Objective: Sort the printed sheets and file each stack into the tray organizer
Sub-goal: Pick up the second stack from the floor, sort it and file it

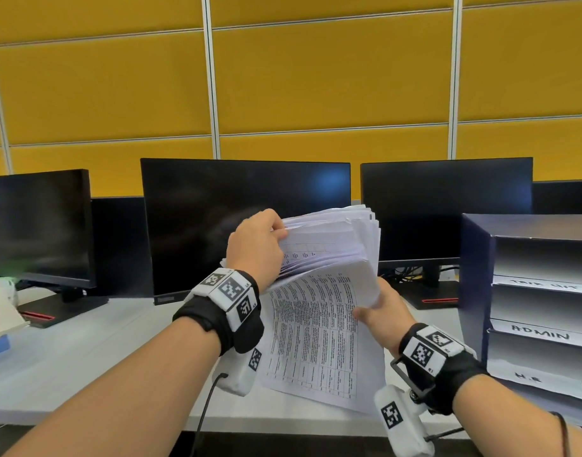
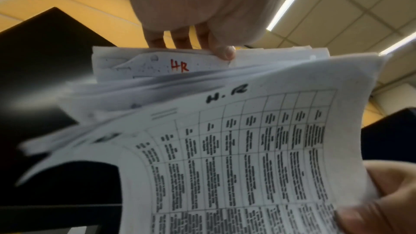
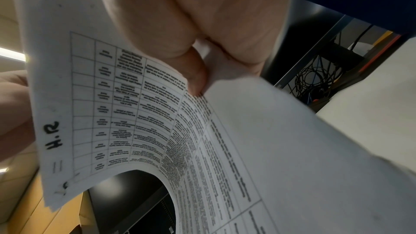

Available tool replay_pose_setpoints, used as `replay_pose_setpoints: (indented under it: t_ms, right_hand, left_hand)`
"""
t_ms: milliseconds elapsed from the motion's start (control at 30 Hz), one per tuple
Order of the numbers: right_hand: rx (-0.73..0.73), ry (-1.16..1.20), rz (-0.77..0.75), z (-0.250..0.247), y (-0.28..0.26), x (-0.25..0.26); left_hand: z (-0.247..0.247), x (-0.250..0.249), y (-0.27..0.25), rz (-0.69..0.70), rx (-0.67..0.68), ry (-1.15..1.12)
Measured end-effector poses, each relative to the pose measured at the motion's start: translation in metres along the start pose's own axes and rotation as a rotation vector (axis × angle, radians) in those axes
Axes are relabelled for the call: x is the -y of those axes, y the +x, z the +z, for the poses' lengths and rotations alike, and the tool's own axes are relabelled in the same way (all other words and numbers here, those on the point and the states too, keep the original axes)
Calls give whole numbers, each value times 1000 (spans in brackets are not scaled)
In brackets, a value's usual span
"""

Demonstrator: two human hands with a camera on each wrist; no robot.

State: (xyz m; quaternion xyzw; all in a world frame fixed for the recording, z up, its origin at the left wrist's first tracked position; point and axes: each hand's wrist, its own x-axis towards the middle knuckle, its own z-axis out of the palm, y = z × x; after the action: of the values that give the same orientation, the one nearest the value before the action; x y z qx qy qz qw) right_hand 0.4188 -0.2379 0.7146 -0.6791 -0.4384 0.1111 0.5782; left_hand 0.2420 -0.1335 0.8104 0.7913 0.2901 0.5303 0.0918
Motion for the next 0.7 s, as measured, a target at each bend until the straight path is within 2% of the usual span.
replay_pose_setpoints:
  t_ms: [100, 267, 567, 700]
  right_hand:
    - [-3, 15, 9, 0, 0, 1]
    - [5, 60, 31, 0, -3, 5]
    - [-18, 51, 37, -1, -2, 3]
    - [-40, 34, 38, 0, -2, 2]
  left_hand:
    - [0, 7, -3, 159, -47, 45]
    - [0, 10, -7, 239, -10, 134]
    - [-2, 18, -7, 242, 82, -76]
    - [-4, 24, -11, 174, 120, -61]
